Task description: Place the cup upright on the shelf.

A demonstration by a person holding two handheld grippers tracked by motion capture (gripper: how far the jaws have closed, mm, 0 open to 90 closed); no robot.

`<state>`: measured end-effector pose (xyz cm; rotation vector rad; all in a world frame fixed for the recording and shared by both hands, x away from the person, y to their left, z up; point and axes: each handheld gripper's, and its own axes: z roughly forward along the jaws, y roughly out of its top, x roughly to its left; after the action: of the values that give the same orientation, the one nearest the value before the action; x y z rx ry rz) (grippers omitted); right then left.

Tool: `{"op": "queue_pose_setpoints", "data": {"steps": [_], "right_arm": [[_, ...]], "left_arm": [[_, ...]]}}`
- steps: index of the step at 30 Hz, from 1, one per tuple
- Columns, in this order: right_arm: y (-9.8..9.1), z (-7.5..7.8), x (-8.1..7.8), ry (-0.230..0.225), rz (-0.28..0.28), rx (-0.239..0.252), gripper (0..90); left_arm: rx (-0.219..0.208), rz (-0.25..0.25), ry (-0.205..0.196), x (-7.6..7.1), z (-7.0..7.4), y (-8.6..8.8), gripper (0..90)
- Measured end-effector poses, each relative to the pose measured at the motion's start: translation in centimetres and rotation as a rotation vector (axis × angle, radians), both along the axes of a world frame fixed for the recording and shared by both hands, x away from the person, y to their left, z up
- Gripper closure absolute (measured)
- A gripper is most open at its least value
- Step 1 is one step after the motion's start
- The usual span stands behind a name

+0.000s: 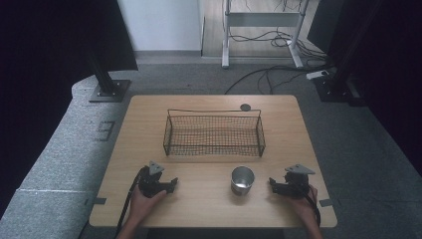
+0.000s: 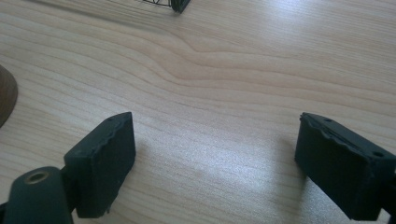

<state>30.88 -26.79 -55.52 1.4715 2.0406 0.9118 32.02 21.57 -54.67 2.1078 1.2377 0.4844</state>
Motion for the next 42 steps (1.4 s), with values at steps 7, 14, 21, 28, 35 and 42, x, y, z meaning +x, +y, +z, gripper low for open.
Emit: {"op": "queue_pose_setpoints", "data": {"steps": [7,14,21,28,35,42], "right_arm": [[0.4,0.0,-0.2,-0.005,-0.029,-0.005,13.4],[1.0,0.2,-0.6,-0.013,-0.013,-0.007,15.8],[1.6,1.0,-1.9,-0.058,0.042,0.036,16.6],[1.5,1.7,-2.9,-0.102,0.071,0.091,17.6],[2.1,2.5,-3.5,-0.114,0.118,0.125,17.2],[3.2,3.3,-4.3,-0.117,0.185,0.158,16.9]], "left_arm": [[0.001,0.0,0.0,0.0,0.0,0.0,14.4],[0.001,0.0,0.0,0.0,0.0,0.0,14.4],[0.001,0.0,0.0,0.0,0.0,0.0,14.4],[0.001,0.0,0.0,0.0,0.0,0.0,14.4],[0.001,0.0,0.0,0.0,0.0,0.0,14.4],[0.001,0.0,0.0,0.0,0.0,0.0,14.4]]}}
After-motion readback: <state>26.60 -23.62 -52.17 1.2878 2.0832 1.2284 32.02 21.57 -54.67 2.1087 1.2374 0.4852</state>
